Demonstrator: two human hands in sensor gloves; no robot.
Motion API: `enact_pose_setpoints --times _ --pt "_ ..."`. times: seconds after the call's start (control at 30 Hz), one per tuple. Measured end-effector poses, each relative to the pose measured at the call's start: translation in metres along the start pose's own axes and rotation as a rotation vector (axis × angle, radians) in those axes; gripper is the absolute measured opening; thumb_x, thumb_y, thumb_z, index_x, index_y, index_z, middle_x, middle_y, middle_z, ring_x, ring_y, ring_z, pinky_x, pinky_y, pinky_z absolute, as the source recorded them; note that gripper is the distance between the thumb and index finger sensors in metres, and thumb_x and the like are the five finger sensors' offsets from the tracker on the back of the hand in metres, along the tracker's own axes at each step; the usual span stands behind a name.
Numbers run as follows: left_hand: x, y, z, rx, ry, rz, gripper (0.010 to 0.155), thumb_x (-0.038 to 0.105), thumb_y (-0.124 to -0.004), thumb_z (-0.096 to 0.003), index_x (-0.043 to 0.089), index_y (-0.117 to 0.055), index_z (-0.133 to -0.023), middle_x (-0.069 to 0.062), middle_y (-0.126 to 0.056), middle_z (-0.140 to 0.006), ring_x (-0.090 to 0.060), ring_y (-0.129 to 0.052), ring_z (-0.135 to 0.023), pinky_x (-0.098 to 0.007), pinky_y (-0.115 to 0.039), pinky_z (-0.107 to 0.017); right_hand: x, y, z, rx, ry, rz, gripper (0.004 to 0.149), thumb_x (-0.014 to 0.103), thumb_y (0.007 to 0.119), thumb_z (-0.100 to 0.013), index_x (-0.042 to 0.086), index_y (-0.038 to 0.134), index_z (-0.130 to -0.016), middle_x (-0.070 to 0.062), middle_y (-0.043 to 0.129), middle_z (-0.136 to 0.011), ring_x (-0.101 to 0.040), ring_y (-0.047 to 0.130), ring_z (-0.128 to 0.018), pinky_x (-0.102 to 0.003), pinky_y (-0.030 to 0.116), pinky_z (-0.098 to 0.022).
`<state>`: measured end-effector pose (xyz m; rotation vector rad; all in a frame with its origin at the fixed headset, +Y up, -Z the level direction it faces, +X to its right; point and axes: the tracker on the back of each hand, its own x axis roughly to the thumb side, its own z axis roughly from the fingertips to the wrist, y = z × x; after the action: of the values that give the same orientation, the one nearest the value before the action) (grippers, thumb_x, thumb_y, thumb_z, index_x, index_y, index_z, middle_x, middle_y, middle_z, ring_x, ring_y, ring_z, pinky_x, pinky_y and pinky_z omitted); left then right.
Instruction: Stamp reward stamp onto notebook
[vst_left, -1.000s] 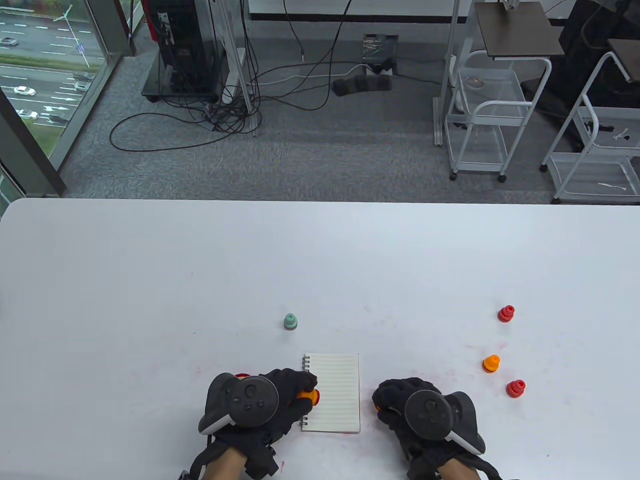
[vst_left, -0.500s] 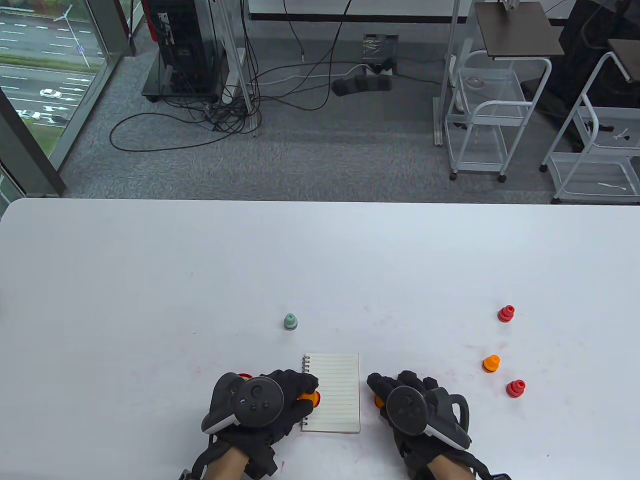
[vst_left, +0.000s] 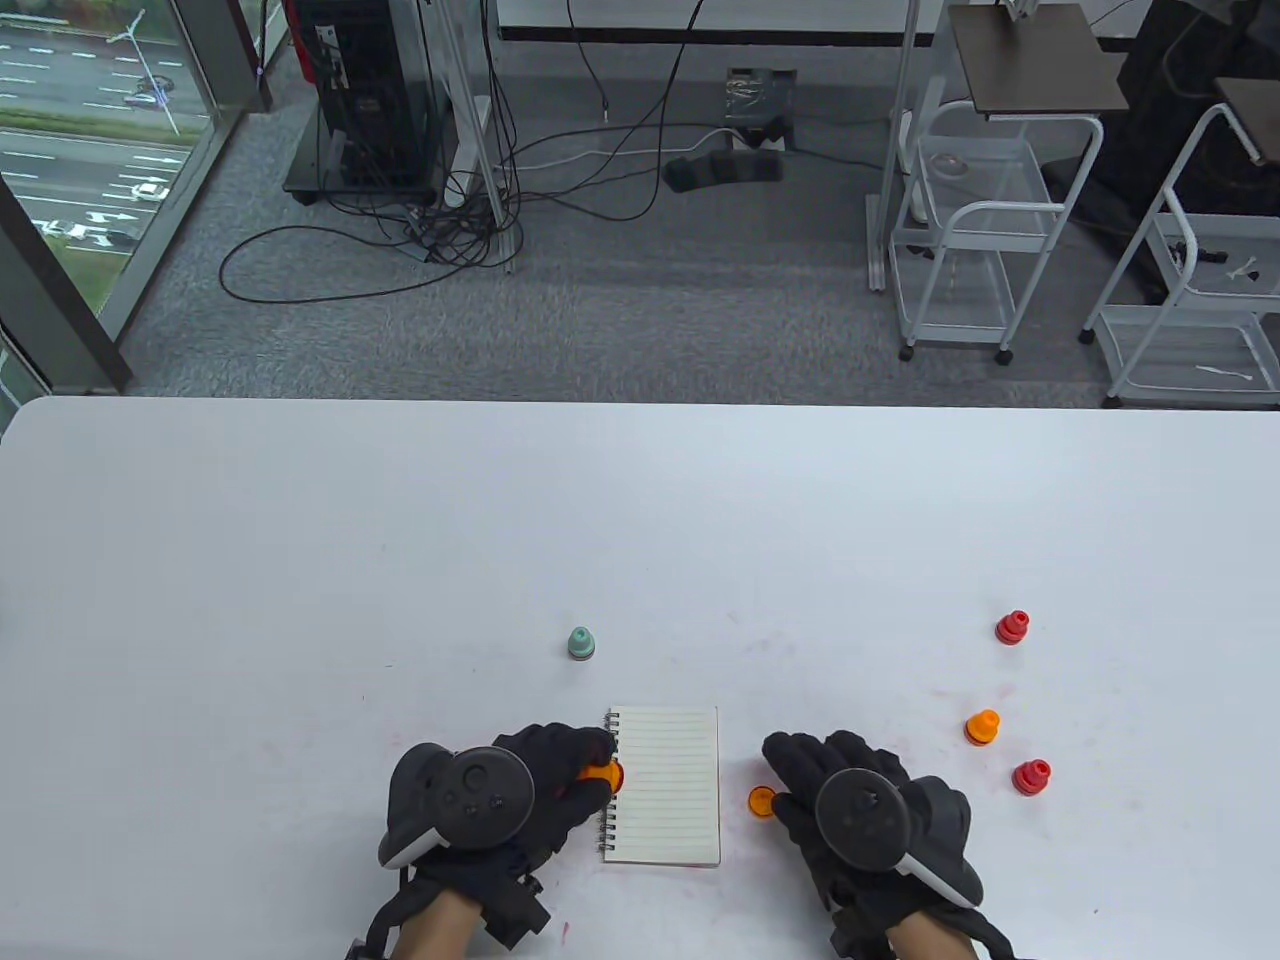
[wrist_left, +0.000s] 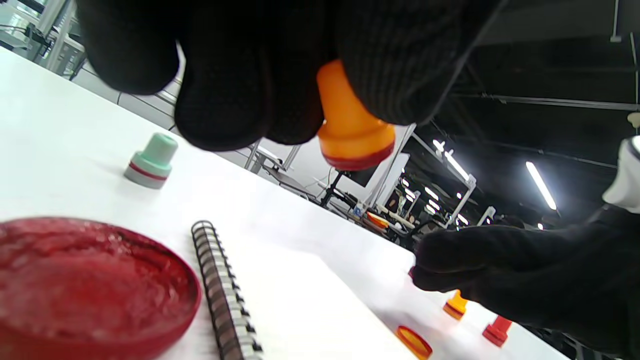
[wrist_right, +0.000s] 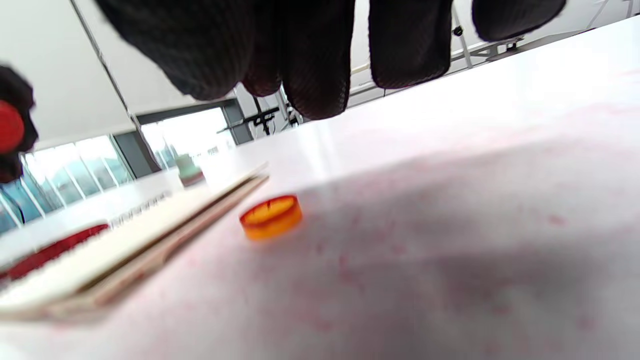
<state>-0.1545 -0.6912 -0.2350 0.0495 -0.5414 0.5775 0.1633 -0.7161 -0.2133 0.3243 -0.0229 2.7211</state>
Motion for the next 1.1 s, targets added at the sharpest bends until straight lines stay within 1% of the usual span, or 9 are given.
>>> enact_pose_setpoints --times 0.1,0.3,0.43,0.63,0.8,0.83,0.93,1.0,1.1 --pt "-0.004 0.003 0.0 0.023 0.006 -0.036 0.053 0.038 -0.09 -0.0399 0.015 -0.089 -0.088 -0.01 -0.101 -0.078 -0.026 -0.102 -0.059 -0.053 -0.084 -0.057 -0.003 -0.01 0.004 -0.038 0.016 -0.035 0.053 0.036 0.078 -0.045 0.022 0.073 -0.096 -0.01 0.084 -0.099 -0.053 0.074 -0.09 -0.074 0.06 -0.062" --pt "-0.009 0.002 0.0 -0.008 0.027 -0.199 0.051 0.039 -0.092 -0.0374 0.016 -0.094 -0.083 -0.01 -0.103 -0.074 -0.026 -0.103 -0.056 -0.054 -0.083 -0.058 -0.002 -0.017 0.007 -0.073 0.004 -0.042 0.052 0.035 0.077 -0.046 0.021 0.075 -0.095 -0.011 0.086 -0.098 -0.053 0.074 -0.09 -0.074 0.061 -0.062" --pt "-0.012 -0.008 -0.002 -0.05 0.044 -0.306 0.05 0.039 -0.092 -0.0367 0.017 -0.098 -0.081 -0.009 -0.104 -0.071 -0.025 -0.103 -0.055 -0.053 -0.084 -0.057 -0.002 -0.016 0.006 -0.067 -0.006 -0.04 0.052 0.036 0.076 -0.046 0.021 0.075 -0.095 -0.011 0.085 -0.099 -0.053 0.074 -0.089 -0.073 0.062 -0.062" --pt "-0.017 -0.026 -0.008 -0.133 0.062 -0.372 0.049 0.039 -0.093 -0.0367 0.016 -0.099 -0.079 -0.009 -0.103 -0.071 -0.025 -0.102 -0.055 -0.054 -0.083 -0.057 -0.003 -0.018 0.007 -0.07 0.0 -0.061 0.052 0.037 0.074 -0.047 0.02 0.074 -0.096 -0.011 0.084 -0.099 -0.053 0.074 -0.089 -0.073 0.062 -0.062" --pt "-0.015 -0.037 -0.011 -0.195 0.045 -0.45 0.047 0.039 -0.092 -0.0377 0.016 -0.1 -0.078 -0.005 -0.104 -0.07 -0.024 -0.1 -0.058 -0.053 -0.083 -0.058 -0.003 -0.018 0.006 -0.073 0.002 -0.069 0.053 0.037 0.074 -0.047 0.02 0.072 -0.097 -0.012 0.082 -0.1 -0.054 0.073 -0.09 -0.072 0.063 -0.062" --pt "-0.015 -0.038 -0.012 -0.179 0.039 -0.432 0.046 0.037 -0.092 -0.0372 0.015 -0.101 -0.077 -0.006 -0.104 -0.069 -0.024 -0.1 -0.056 -0.054 -0.083 -0.057 -0.003 -0.018 0.006 -0.073 0.002 -0.07 0.054 0.037 0.074 -0.047 0.02 0.071 -0.098 -0.012 0.082 -0.101 -0.054 0.073 -0.09 -0.072 0.062 -0.062" --pt "-0.014 -0.038 -0.013 -0.199 0.044 -0.44 0.046 0.036 -0.092 -0.0373 0.014 -0.101 -0.076 -0.007 -0.104 -0.068 -0.024 -0.1 -0.055 -0.054 -0.084 -0.057 -0.003 -0.018 0.006 -0.072 0.003 -0.072 0.055 0.037 0.074 -0.047 0.02 0.07 -0.099 -0.012 0.08 -0.102 -0.054 0.072 -0.09 -0.072 0.063 -0.062" --pt "-0.017 -0.038 -0.014 -0.2 0.072 -0.399 0.045 0.036 -0.092 -0.0372 0.014 -0.102 -0.075 -0.009 -0.104 -0.067 -0.024 -0.1 -0.055 -0.054 -0.084 -0.056 -0.004 -0.018 0.006 -0.069 0.005 -0.071 0.055 0.037 0.074 -0.047 0.02 0.07 -0.099 -0.012 0.08 -0.102 -0.054 0.073 -0.09 -0.072 0.063 -0.062" --pt "-0.018 -0.037 -0.015 -0.209 0.11 -0.374 0.044 0.035 -0.093 -0.0375 0.013 -0.103 -0.075 -0.008 -0.104 -0.067 -0.025 -0.099 -0.055 -0.055 -0.084 -0.056 -0.004 -0.019 0.007 -0.071 0.009 -0.073 0.055 0.037 0.074 -0.047 0.02 0.07 -0.099 -0.012 0.08 -0.102 -0.054 0.072 -0.09 -0.072 0.062 -0.062"
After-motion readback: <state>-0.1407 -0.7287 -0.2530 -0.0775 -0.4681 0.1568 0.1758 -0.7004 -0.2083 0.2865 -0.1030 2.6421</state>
